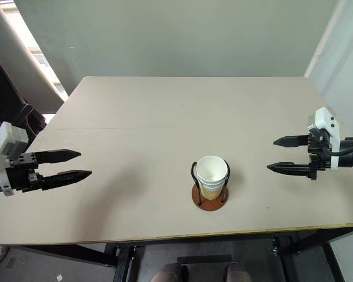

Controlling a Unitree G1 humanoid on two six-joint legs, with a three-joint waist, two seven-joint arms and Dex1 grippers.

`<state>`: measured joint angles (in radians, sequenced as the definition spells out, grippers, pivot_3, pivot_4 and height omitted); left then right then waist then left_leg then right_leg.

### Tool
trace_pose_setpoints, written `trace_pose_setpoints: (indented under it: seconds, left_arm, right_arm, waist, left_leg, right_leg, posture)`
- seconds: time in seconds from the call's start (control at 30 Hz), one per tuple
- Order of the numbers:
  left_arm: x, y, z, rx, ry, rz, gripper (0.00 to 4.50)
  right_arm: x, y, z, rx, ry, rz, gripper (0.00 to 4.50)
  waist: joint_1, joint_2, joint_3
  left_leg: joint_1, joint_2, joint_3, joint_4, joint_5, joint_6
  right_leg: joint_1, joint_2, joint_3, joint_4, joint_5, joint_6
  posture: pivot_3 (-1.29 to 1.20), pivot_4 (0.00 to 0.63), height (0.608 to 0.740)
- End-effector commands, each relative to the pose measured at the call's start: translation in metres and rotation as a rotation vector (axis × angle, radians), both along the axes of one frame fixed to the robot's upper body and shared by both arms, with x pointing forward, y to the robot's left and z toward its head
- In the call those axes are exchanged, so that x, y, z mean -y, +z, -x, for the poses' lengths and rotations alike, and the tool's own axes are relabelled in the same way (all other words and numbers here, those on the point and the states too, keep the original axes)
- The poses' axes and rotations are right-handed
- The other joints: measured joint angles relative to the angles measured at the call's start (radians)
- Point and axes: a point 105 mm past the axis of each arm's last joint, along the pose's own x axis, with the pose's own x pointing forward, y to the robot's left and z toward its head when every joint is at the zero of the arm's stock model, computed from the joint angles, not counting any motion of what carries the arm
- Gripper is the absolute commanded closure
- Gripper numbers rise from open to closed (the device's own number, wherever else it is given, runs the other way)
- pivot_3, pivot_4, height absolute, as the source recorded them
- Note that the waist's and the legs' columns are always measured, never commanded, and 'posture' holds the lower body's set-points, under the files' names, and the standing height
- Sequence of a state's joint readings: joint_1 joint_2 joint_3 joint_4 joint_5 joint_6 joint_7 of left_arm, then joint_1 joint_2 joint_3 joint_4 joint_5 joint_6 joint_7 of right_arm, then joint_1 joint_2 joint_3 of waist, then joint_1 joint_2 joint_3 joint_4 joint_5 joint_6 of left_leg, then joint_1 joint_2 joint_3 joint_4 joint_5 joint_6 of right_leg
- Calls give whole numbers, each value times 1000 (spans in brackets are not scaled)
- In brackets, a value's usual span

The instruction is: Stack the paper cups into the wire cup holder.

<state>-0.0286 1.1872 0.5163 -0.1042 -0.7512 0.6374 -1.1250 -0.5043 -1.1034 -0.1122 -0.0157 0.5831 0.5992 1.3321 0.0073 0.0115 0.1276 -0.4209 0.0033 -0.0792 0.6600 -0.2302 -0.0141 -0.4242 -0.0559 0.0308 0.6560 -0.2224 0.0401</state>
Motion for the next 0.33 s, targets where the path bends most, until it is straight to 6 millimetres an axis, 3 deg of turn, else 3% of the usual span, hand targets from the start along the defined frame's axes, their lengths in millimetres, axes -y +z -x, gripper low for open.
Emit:
trace_pose_setpoints:
  seconds: [0.03, 0.33]
  left_arm:
    - [1, 11, 3, 43, 4, -20, 429]
    - [3, 7, 7, 26, 5, -19, 429]
  right_arm:
    - [-2, 10, 1, 37, 10, 13, 0]
    - [-2, 7, -2, 25, 14, 22, 0]
  waist:
    - [0, 0, 0]
    - [0, 0, 0]
  left_leg:
    - [0, 0, 0, 0, 0, 0]
    - [0, 0, -1, 0, -2, 0]
  right_leg:
    - [0, 0, 0, 0, 0, 0]
    - [0, 0, 0, 0, 0, 0]
  posture:
    - [0, 150, 740]
    - [0, 150, 740]
